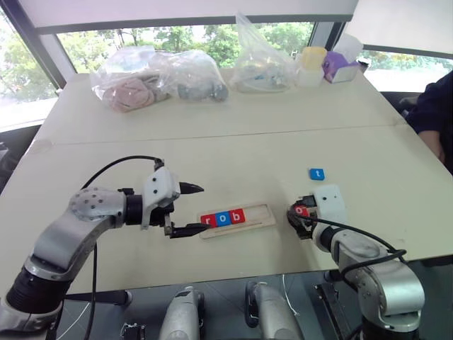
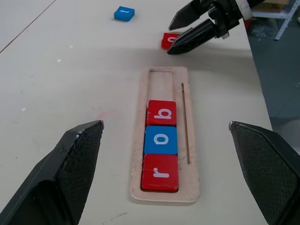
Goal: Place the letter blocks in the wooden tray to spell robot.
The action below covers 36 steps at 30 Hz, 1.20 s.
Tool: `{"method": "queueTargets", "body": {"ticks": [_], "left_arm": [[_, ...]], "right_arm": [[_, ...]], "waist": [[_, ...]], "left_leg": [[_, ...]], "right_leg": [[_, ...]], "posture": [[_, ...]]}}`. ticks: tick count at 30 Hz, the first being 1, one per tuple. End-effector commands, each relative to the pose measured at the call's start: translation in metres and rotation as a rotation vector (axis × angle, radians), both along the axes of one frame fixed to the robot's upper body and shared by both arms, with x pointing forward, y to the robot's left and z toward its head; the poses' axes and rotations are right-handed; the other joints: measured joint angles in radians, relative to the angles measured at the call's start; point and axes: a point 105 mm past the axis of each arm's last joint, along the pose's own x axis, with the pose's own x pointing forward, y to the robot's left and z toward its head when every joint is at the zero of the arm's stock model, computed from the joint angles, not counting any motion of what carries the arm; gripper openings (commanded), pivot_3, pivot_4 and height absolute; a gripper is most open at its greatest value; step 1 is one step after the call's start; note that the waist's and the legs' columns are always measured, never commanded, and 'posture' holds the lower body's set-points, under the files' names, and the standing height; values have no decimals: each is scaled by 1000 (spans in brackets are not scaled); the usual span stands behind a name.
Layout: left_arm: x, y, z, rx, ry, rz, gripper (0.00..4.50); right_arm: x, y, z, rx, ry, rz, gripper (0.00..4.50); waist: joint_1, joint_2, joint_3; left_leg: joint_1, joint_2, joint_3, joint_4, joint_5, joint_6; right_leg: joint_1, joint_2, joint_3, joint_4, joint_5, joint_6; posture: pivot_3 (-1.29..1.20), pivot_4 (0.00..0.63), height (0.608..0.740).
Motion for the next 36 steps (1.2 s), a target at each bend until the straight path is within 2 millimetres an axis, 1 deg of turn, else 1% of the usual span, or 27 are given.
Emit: {"method": "queueTargets", "body": {"ticks": [1,4,7,9,12,13,16,19,21,23,27,31,36], "left_arm": [[-4,-5,7,0,-32,-29,4500],[-2,-5,7,1,-34,-29,4500],[0,-5,7,1,-36,-33,4500],[2,-6,8,0,-39,-36,4500],[4,-8,9,-4,-47,-42,4500],[4,-9,9,-6,-48,-43,4500],[4,-9,10,0,-57,-48,4500],[4,-8,11,4,-66,-47,4500],[4,-9,11,3,-67,-48,4500],[4,-10,11,1,-67,-49,4500],[3,-9,11,3,-69,-47,4500],[2,-9,11,3,-70,-44,4500],[2,-9,11,0,-70,-40,4500]], "right_arm": [[-9,6,16,-47,-43,142,4408],[-14,9,30,-82,-58,319,4408],[-17,11,52,-150,-85,599,4408],[-17,7,58,-207,-75,737,4408],[-8,-6,56,-289,-47,874,4408],[-5,-9,54,-304,-45,900,4408],[9,-17,48,-267,-42,942,4408],[16,-26,35,-275,-3,1010,4408],[25,-31,30,-264,2,1019,4408],[33,-32,27,-239,-2,1019,4408],[37,-30,22,-197,16,1048,4408],[36,-30,18,-180,46,1068,4408],[37,-38,14,-195,63,1059,4408]], "waist": [[1,0,0],[2,0,0],[2,0,1],[1,-2,1],[2,-3,2],[2,-3,2],[2,-3,2],[3,-3,2],[4,-4,2],[4,-4,2],[5,-4,2],[6,-4,2],[6,-4,2]], "left_leg": [[0,0,0,0,0,0],[0,0,0,0,0,0],[0,-1,0,0,0,0],[0,-2,-1,1,0,0],[1,-3,-2,1,0,0],[1,-3,-2,1,0,0],[0,-4,-2,1,0,0],[0,-5,-1,1,0,0],[0,-5,-1,1,0,1],[0,-5,-1,1,0,1],[1,-5,0,2,0,1],[1,-5,0,2,0,1],[1,-5,1,2,0,1]], "right_leg": [[0,0,0,0,0,0],[0,-1,0,-1,0,0],[1,-1,0,-1,0,0],[1,0,0,-2,0,0],[3,0,-1,-3,0,0],[3,1,-2,-3,0,0],[3,0,-1,-4,0,0],[3,0,-1,-4,0,0],[3,0,-1,-3,0,1],[3,0,-1,-2,0,1],[3,0,-1,0,0,1],[3,0,-1,0,0,1],[3,0,-1,0,0,1]], "posture": [[0,150,740],[0,150,740],[0,150,740],[0,150,740],[0,150,740],[0,150,740],[0,150,740],[0,150,740],[0,150,740],[0,150,740],[0,150,740],[0,150,740],[0,150,740]]}}
